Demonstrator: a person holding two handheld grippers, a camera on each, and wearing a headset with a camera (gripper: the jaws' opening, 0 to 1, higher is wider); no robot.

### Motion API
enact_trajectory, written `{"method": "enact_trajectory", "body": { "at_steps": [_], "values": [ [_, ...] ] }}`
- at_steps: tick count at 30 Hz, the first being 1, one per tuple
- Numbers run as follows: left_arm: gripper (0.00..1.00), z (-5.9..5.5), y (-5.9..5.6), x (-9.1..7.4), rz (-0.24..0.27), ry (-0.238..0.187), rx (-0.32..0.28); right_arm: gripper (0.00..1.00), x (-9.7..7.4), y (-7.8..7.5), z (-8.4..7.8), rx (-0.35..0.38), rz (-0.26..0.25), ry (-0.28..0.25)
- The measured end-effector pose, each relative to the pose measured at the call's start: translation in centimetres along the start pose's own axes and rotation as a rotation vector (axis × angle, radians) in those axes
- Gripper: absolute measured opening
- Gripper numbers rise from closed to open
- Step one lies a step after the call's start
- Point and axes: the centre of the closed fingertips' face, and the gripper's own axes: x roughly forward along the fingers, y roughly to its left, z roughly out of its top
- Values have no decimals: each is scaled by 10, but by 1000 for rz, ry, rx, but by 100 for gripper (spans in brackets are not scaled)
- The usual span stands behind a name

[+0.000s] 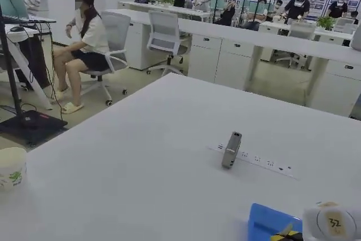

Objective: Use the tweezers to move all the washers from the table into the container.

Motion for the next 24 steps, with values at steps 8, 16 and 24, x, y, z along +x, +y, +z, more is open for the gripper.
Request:
{"method": "enact_trajectory", "body": {
  "at_steps": [8, 16, 24],
  "values": [
    [88, -2, 0, 1, -2, 11, 2, 2, 7, 3, -8, 0, 12, 16],
    [88, -3, -1, 1, -3, 17, 6, 3, 8, 3, -6, -1, 9, 9],
    [88, -2, 0, 1, 1, 13, 4, 3, 5, 4, -7, 2, 10, 15]
  ]
}}
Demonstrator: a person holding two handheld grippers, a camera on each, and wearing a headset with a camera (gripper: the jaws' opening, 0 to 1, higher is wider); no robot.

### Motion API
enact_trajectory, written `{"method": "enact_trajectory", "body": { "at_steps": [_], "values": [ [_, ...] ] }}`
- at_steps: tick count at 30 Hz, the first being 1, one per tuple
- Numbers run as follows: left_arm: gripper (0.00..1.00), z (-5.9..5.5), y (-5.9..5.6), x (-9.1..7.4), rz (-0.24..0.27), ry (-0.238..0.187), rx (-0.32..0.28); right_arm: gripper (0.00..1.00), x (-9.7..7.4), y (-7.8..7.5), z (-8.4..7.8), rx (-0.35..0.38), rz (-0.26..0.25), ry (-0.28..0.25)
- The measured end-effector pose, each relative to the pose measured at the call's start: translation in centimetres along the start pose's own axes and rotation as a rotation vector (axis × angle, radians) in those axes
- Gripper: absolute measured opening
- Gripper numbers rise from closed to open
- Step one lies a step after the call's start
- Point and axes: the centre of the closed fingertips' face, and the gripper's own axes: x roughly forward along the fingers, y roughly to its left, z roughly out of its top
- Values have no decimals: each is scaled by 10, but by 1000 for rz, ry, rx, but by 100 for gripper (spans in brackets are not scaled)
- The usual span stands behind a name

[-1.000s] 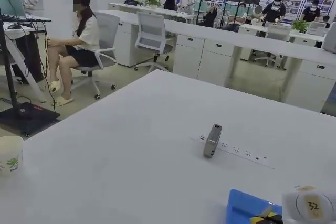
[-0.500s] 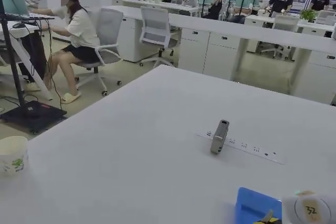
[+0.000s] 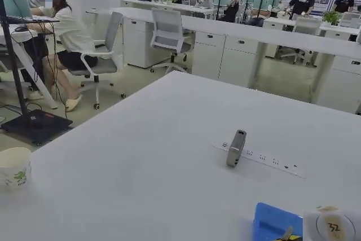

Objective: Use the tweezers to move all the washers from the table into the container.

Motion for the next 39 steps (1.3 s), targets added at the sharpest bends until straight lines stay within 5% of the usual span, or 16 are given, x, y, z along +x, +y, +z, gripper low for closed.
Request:
{"method": "enact_trajectory", "body": {
  "at_steps": [13, 24, 39],
  "values": [
    [88, 0, 1, 0, 6, -6, -1, 3, -23, -4, 18, 14, -11, -63],
    [88, 1, 1, -1, 10, -9, 2, 3, -66, 0, 33, 17, -22, -148],
    [88, 5, 3, -3, 12, -30, -6, 3, -94, 9, 7, 72, -36, -160]
  ]
}}
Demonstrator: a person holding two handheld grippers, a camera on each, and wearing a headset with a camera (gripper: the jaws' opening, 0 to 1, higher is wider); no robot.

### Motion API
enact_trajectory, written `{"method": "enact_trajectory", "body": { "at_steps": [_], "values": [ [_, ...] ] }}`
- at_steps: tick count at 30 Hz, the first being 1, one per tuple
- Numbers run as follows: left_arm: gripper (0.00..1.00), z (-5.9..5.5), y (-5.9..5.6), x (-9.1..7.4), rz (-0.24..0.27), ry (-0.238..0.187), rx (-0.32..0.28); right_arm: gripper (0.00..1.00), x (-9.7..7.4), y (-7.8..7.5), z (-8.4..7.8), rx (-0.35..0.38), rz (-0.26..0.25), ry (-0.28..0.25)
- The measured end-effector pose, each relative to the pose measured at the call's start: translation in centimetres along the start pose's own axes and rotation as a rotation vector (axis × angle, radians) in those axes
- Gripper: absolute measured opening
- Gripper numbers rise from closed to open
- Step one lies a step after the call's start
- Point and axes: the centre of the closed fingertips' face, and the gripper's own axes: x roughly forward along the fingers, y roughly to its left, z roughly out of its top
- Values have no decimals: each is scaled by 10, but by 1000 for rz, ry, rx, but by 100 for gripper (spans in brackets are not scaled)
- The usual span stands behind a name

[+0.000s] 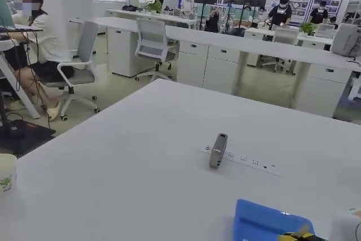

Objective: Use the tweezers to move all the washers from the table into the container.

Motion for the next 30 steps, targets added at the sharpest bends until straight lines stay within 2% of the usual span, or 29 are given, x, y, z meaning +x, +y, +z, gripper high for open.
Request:
{"method": "enact_trajectory", "body": {
  "at_steps": [10, 17, 30],
  "values": [
    [88, 3, 0, -1, -2, -14, -2, 3, -6, 9, -29, 28, 11, 45],
    [89, 8, -2, -2, -17, -46, -20, 3, -5, 14, -45, 41, 23, 78],
    [90, 3, -3, 0, -19, -22, -12, 3, -5, 26, -77, 48, 43, 155]
  ]
}}
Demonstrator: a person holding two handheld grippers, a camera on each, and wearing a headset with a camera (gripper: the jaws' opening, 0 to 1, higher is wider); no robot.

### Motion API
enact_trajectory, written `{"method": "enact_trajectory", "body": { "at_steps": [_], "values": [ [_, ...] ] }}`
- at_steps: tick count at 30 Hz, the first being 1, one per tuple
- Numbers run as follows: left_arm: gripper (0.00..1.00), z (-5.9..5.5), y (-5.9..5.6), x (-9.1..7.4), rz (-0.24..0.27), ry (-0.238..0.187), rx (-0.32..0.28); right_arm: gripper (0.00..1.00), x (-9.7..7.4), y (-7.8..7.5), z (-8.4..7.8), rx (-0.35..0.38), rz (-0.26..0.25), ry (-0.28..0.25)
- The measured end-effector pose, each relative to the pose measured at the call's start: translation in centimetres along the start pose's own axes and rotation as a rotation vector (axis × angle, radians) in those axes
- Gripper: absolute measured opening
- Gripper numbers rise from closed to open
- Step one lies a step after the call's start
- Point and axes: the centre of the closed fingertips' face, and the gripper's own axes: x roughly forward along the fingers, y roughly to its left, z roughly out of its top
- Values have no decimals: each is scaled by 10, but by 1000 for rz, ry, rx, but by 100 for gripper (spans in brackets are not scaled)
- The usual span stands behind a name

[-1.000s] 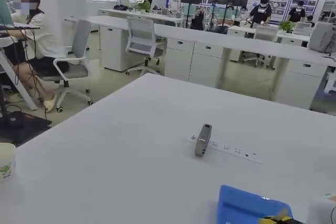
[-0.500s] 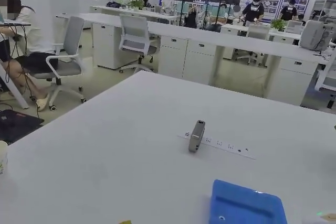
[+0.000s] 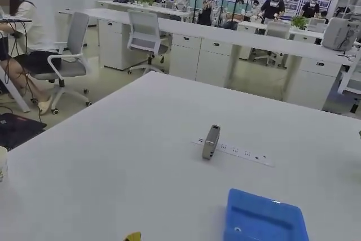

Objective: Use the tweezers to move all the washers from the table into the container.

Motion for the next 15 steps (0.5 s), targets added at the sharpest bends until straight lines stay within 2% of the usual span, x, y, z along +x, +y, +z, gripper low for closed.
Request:
{"method": "enact_trajectory", "body": {
  "at_steps": [5, 10, 11, 15],
  "values": [
    [90, 0, -1, 0, -3, 1, 6, 4, 4, 2, -7, 3, -1, 12],
    [89, 0, -2, 0, -4, 0, 10, 4, 7, 2, -9, -33, -16, 27],
    [89, 0, -2, 0, -4, -1, 10, 4, 6, 3, -8, -54, -21, 15],
    [89, 0, -2, 0, -4, 1, 10, 3, 7, 5, -13, -49, -22, 17]
  ]
}}
